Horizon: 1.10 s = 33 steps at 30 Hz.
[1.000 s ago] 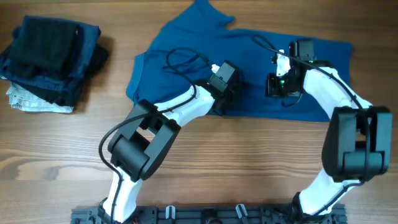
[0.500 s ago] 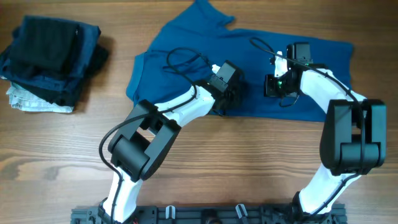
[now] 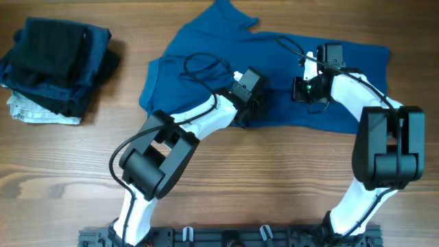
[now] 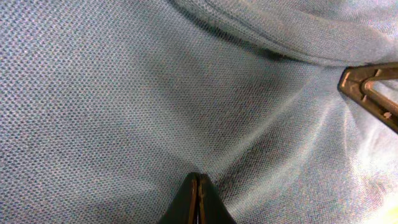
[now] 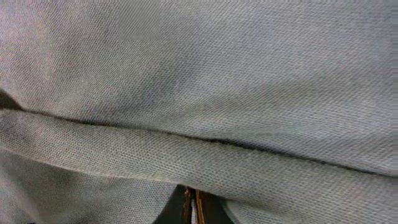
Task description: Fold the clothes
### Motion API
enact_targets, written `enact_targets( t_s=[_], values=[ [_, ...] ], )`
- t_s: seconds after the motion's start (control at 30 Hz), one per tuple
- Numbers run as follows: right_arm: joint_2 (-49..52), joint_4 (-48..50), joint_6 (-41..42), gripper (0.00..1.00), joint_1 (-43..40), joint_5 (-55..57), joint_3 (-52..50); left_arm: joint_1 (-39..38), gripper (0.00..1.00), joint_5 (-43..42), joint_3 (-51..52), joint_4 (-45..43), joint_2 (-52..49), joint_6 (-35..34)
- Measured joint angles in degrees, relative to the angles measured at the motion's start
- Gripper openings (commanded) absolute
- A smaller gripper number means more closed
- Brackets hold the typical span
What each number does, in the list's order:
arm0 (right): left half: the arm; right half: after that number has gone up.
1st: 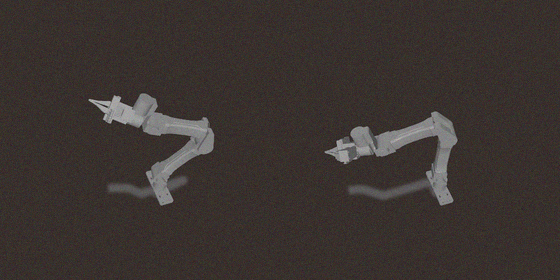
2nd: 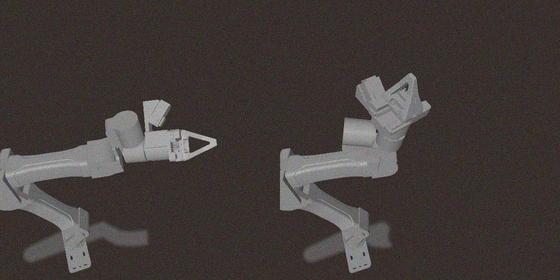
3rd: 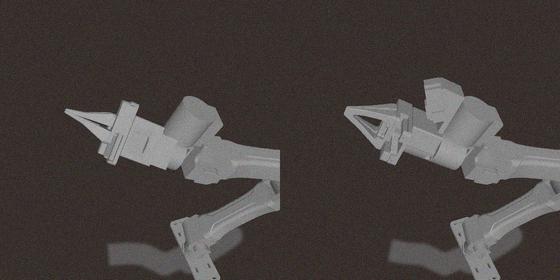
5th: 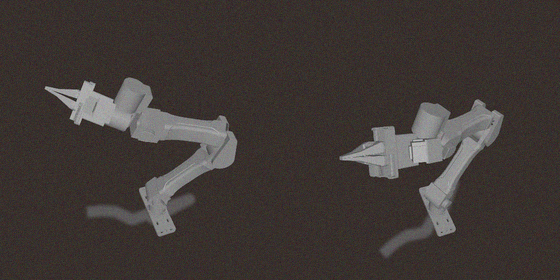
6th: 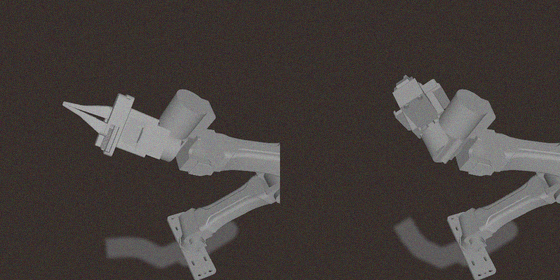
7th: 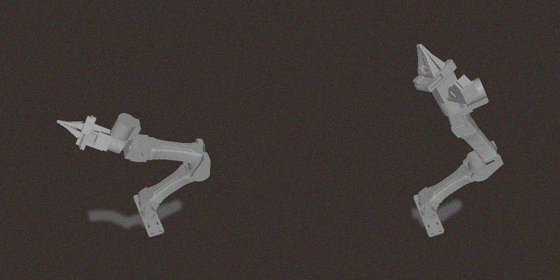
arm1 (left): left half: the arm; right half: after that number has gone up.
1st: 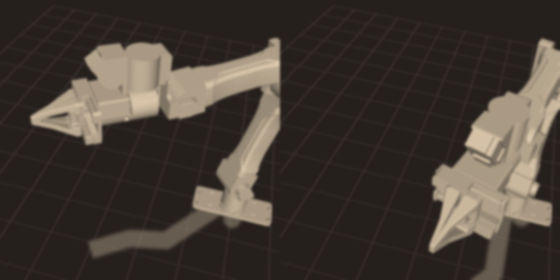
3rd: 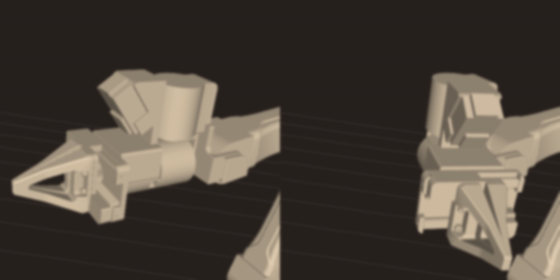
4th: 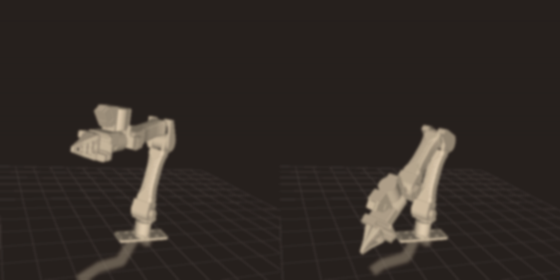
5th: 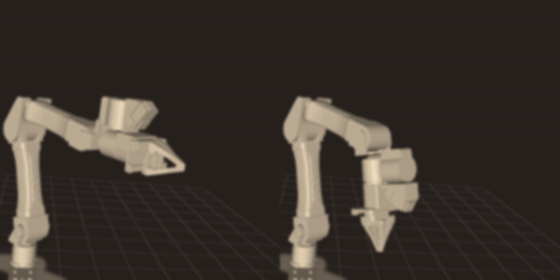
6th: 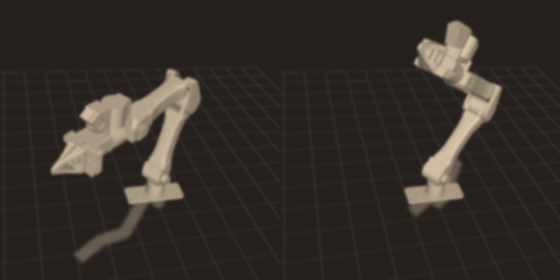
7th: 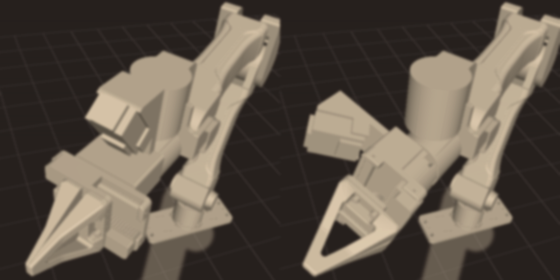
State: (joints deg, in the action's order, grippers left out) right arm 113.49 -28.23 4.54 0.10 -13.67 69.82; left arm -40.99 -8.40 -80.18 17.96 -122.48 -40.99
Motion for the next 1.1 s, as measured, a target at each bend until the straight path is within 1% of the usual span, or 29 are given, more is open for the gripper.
enact_targets(
  t_s=[0.27,0.57,0.6,0.67,0.77,0.83,0.97,1.1],
  values=[
    [0.7,1.4,0.0,0.04,-1.8,3.6,2.4,-0.2,0.04,1.3,-0.3,1.3,0.0,0.0],
    [0.7,10.8,-0.1,0.04,-1.8,9.0,3.0,-0.3,0.04,1.7,-0.3,1.5,0.0,0.0],
    [0.7,10.5,-0.2,0.04,-1.8,9.3,3.3,-0.3,0.04,1.7,-0.3,1.5,0.0,0.0],
    [0.5,4.9,-0.3,0.05,-2.1,9.2,5.4,-0.3,0.04,1.7,-0.3,1.5,0.0,0.2],
    [-4.8,-9.6,0.7,0.05,-3.2,8.6,7.5,-0.3,0.04,1.9,-0.4,1.6,0.0,0.5],
    [-7.2,-14.7,1.7,0.04,-3.5,8.5,8.0,-0.3,0.04,2.1,-0.4,1.5,0.0,0.5],
    [-7.2,-10.6,2.1,0.04,-3.5,8.7,3.9,-0.4,0.04,2.1,-0.4,1.6,0.0,0.5],
    [-4.7,-7.1,3.4,0.04,-3.5,10.8,1.1,-0.4,0.04,2.1,-0.4,1.6,0.0,0.5]
  ],
)
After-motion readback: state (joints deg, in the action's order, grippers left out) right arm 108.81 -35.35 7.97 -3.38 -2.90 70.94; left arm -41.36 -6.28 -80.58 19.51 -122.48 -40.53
